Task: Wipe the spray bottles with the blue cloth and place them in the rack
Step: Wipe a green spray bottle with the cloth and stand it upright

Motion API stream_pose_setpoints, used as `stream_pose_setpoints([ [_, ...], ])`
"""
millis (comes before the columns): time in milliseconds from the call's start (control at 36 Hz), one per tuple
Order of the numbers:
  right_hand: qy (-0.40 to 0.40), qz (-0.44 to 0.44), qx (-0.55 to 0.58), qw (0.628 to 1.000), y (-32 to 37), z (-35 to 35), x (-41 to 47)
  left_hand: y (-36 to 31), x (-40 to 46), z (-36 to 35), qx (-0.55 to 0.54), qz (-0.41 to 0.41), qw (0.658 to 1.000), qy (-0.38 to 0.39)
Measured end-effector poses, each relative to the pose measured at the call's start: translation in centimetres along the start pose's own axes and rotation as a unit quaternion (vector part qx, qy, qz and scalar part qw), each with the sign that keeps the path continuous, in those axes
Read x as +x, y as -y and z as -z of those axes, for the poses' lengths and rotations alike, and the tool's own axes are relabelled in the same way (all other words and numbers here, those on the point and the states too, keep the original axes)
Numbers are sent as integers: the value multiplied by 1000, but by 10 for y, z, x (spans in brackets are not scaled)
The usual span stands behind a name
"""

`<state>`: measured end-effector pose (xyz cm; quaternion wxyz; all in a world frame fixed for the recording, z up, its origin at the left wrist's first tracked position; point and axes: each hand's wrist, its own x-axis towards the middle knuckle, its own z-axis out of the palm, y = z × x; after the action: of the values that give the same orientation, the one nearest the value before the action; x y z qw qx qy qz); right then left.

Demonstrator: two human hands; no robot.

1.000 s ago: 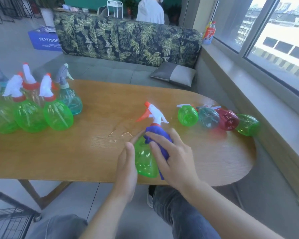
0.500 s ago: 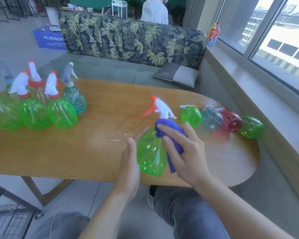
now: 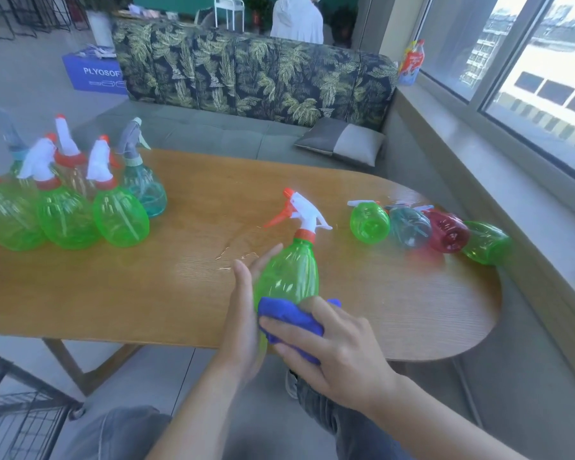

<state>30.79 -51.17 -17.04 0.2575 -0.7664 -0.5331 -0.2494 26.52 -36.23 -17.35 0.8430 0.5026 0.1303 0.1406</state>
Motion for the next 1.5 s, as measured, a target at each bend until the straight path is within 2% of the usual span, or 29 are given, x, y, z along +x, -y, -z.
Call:
stream_pose_setpoints([
  [83,-19,-21,24,999,1,4,-3,-4,-2,-3,-15,3,1000,9],
  [167,-94,-150,114,978,1,9,2,-8,-8,-4,-6,-33,999,16],
  [250,-145,-311,234,910,2,14,11,-6,-8,0,32,-69,997,22],
  [306,-147,-381,300,862,2,14,14,-5,-7,1,29,-69,996,39],
  [500,-183,-458,414,765,1,3,7,-1,-6,-4,9,-57,997,55],
  [556,-195,-466,416,756,1,-2,4,2,-6,-5,10,-62,996,56],
  [694,-206,-423,410,781,7,-6,1,4,-4,-3,33,-90,994,47],
  [833,-170,-369,324,855,13,-6,0,6,1,1,89,-136,986,42],
  [1000,-144,-341,269,889,9,-9,-3,7,-2,-2,147,-169,974,34],
  [1167,-106,-262,174,943,-15,5,4,6,-4,-5,118,-170,978,3],
  [1278,-102,-211,123,964,-35,22,26,4,-4,-7,109,-162,981,13],
  [1389,-47,-216,94,971,-38,24,40,5,-5,-9,103,-160,981,22],
  [1500,-45,-190,76,978,-33,14,42,3,-3,-8,106,-157,982,5],
])
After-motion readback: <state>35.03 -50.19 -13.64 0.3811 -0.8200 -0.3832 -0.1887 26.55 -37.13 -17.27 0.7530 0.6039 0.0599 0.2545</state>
